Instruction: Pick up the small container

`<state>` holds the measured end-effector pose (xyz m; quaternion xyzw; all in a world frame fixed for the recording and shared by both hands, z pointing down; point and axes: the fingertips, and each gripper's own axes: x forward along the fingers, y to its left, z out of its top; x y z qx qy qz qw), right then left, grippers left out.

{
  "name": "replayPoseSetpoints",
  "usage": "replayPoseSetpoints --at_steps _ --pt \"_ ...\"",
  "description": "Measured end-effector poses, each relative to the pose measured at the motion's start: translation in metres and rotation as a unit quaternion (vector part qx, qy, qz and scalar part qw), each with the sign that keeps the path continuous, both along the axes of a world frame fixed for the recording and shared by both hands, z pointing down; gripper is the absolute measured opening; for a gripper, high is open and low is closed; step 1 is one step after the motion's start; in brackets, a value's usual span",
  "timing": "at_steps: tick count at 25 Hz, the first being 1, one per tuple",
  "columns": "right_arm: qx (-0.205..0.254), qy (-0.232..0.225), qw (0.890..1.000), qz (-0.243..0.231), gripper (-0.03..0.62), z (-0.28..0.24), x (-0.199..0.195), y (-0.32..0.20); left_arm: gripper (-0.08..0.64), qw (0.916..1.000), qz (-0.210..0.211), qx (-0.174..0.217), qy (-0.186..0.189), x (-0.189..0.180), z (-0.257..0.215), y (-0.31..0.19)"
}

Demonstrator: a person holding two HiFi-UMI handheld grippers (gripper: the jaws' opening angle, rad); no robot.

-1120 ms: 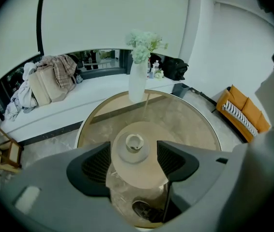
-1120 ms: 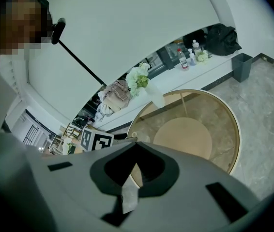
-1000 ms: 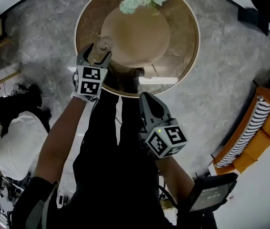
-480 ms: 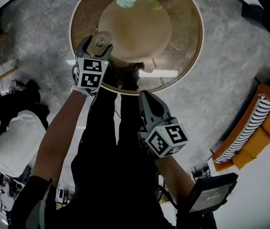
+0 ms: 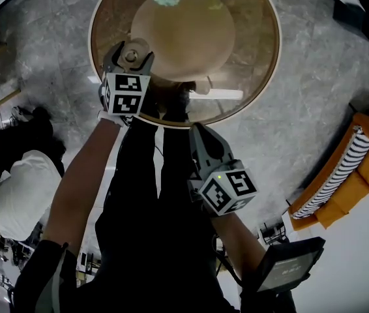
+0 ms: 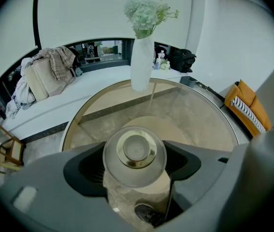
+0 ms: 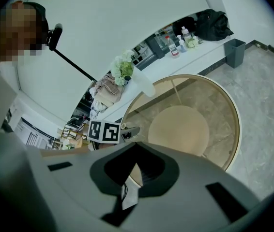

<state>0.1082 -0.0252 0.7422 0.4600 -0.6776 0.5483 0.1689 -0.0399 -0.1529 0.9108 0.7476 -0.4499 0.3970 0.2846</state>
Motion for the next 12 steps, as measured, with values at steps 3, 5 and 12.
replayPoseSetpoints --at_steps 3,5,12 --pt "-0.004 0.000 1.000 -0.001 0.006 0.005 0.002 -0.001 0.324 1.0000 -0.006 0.004 -0.002 0.001 0.005 -0.003" --pt "-0.007 0.000 1.000 0.000 0.006 0.008 0.003 0.000 0.324 0.9999 -0.009 0.008 -0.004 0.001 0.007 -0.004" --pt "-0.015 -0.002 1.000 -0.004 0.006 0.015 0.002 0.003 0.324 0.9997 -0.020 0.013 0.000 0.002 0.011 -0.007"
